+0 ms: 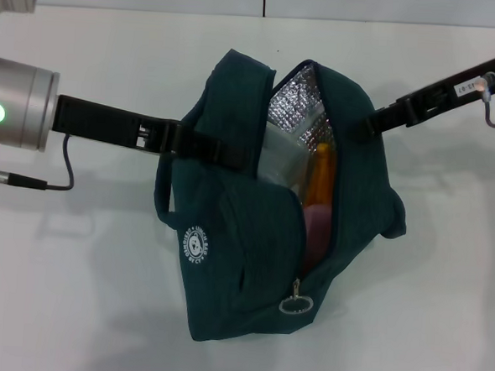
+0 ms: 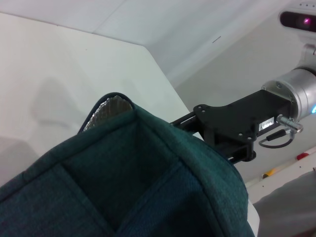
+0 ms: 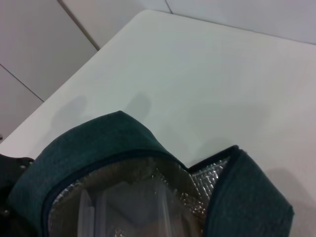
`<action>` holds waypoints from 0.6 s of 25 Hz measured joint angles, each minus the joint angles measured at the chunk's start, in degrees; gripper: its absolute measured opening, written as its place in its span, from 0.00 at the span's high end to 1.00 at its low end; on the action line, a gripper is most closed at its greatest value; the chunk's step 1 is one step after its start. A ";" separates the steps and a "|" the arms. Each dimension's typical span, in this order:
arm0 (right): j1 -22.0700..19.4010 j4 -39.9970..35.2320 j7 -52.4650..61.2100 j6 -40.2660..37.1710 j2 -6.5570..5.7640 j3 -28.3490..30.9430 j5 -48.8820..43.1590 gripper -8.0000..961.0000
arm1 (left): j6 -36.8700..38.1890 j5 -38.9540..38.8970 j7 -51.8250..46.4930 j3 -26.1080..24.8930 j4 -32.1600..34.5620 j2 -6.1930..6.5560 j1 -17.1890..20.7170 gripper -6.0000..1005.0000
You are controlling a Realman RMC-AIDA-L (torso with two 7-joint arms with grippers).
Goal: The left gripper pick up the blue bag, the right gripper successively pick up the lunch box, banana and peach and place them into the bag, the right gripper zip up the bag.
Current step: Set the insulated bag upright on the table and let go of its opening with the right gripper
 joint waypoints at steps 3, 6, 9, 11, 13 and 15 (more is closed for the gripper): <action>-0.26 0.00 -0.34 0.00 -0.14 -0.01 0.06 0.33 | 0.00 -0.01 -0.01 0.00 0.00 0.01 0.06 0.96; -0.35 0.00 -0.41 0.00 -0.19 -0.18 0.37 0.57 | 0.00 -0.01 -0.01 0.00 0.00 0.01 0.17 0.96; -0.40 0.00 -0.59 -0.02 -0.15 -0.07 0.65 0.70 | 0.00 -0.01 0.02 0.00 0.00 0.00 0.24 0.96; -0.53 -0.32 -0.90 -0.02 -0.11 0.06 0.88 0.76 | 0.00 -0.01 0.06 0.00 0.00 0.00 0.30 0.96; -1.10 -1.50 -1.13 -0.01 0.01 0.13 1.09 0.78 | 0.00 -0.01 0.08 0.00 0.00 0.00 0.33 0.96; -1.85 -3.04 -1.15 0.11 0.21 0.14 1.43 0.80 | 0.00 -0.01 0.09 0.00 0.00 0.00 0.34 0.96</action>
